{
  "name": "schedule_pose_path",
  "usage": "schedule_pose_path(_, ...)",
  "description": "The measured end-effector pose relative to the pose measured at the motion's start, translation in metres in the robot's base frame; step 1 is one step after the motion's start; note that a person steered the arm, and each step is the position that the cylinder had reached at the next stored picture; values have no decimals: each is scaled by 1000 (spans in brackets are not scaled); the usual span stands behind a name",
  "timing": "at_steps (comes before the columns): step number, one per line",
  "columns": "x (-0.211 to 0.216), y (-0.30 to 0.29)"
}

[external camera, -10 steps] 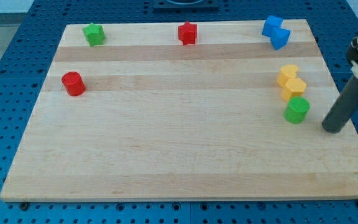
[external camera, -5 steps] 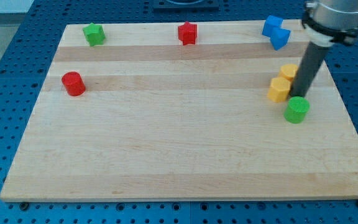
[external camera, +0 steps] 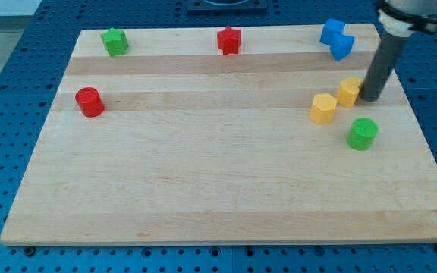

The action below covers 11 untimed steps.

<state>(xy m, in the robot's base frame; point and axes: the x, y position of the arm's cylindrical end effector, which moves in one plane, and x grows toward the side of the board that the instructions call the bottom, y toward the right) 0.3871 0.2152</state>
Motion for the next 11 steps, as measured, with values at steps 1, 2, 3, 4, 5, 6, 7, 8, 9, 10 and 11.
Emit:
schedule_pose_path(1,0,-46)
schedule_pose_path(2,0,-92)
schedule_pose_path(3,0,-93)
schedule_pose_path(4,0,-73)
schedule_pose_path(5,0,-62)
schedule_pose_path(6,12,-67)
schedule_pose_path(7,38,-85)
schedule_pose_path(8,73,-94)
schedule_pose_path(9,104,-94)
schedule_pose_path(10,118,-83)
schedule_pose_path(11,118,-61)
